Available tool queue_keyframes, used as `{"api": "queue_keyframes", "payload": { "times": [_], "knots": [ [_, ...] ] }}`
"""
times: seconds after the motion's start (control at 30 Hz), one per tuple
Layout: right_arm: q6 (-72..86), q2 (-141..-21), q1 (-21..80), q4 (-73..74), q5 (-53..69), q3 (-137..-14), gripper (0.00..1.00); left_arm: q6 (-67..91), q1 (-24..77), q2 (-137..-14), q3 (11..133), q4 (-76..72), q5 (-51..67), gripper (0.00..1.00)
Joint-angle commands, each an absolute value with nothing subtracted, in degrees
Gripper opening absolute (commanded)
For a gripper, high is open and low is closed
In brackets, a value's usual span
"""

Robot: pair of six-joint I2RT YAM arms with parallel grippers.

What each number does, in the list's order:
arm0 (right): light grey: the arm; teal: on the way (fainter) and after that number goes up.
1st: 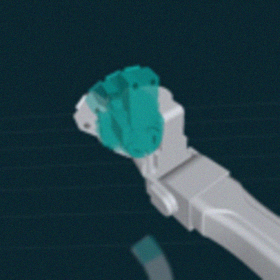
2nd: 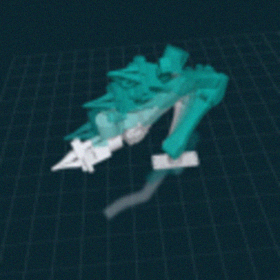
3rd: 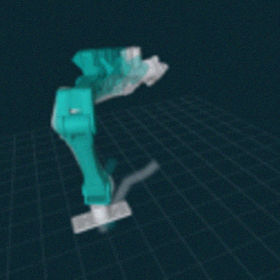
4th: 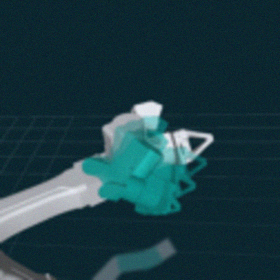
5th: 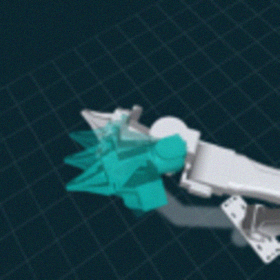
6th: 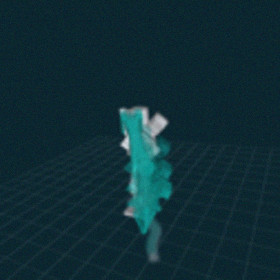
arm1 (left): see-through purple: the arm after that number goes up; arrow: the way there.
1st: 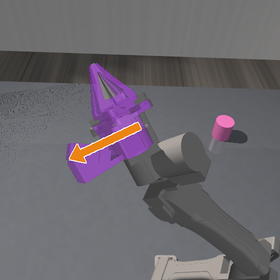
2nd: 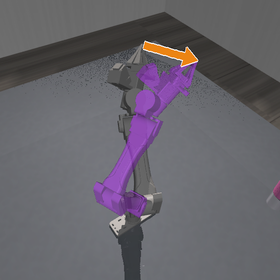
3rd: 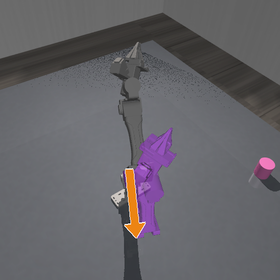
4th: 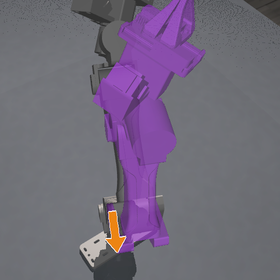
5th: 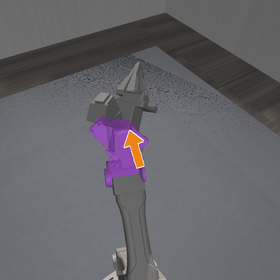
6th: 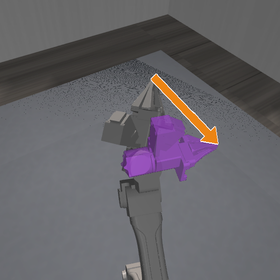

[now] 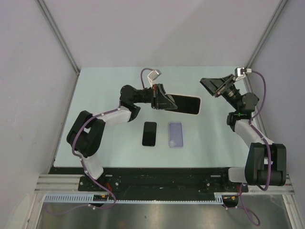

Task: Take the phone out of the phone case
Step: Remove the phone from the phone case.

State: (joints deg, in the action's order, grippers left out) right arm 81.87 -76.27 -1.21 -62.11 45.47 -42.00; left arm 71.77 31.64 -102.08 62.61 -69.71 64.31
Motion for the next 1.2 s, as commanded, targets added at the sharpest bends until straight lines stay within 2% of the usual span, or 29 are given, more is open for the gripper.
{"api": "queue_keyframes", "payload": {
  "times": [0.0, 0.03, 0.1, 0.2, 0.37, 0.6, 0.63, 0.8, 0.9, 1.17],
  "knots": [
    [75.0, -75.2, -4.8, -66.2, 44.6, -43.8, 0.50, 73.2, 32.8, -98.5, 65.2, -94.6, 68.4, 0.01],
    [73.8, -75.3, -5.5, -66.2, 46.0, -44.2, 0.58, 73.2, 32.6, -98.4, 65.0, -94.6, 68.5, 0.00],
    [72.5, -75.6, -6.3, -66.0, 47.1, -45.3, 0.61, 73.3, 32.3, -98.3, 64.8, -94.6, 68.4, 0.00],
    [68.3, -76.4, -7.5, -63.2, 51.2, -47.3, 0.61, 73.4, 31.7, -97.6, 64.3, -94.5, 68.3, 0.00],
    [54.0, -77.1, -7.8, -55.6, 64.7, -50.7, 0.58, 73.4, 29.4, -97.6, 63.6, -93.7, 67.2, 0.00],
    [21.0, -72.7, -6.9, -23.9, 76.5, -53.1, 0.58, 70.1, 26.8, -98.9, 63.5, -87.6, 66.5, 0.00],
    [12.1, -71.9, -6.1, -20.0, 77.4, -53.4, 0.56, 70.0, 26.5, -99.0, 63.5, -86.8, 66.6, 0.00],
    [-13.7, -67.7, -0.2, 7.1, 73.9, -55.7, 0.51, 67.0, 26.4, -99.3, 63.5, -82.7, 65.7, 0.00],
    [-24.1, -67.1, 6.2, 14.5, 69.2, -56.1, 0.50, 66.3, 26.5, -99.8, 63.2, -81.3, 65.7, 0.00],
    [-27.8, -67.4, 11.6, 14.2, 68.5, -56.2, 0.50, 64.3, 26.5, -99.2, 62.5, -78.8, 65.5, 0.01]
  ]
}}
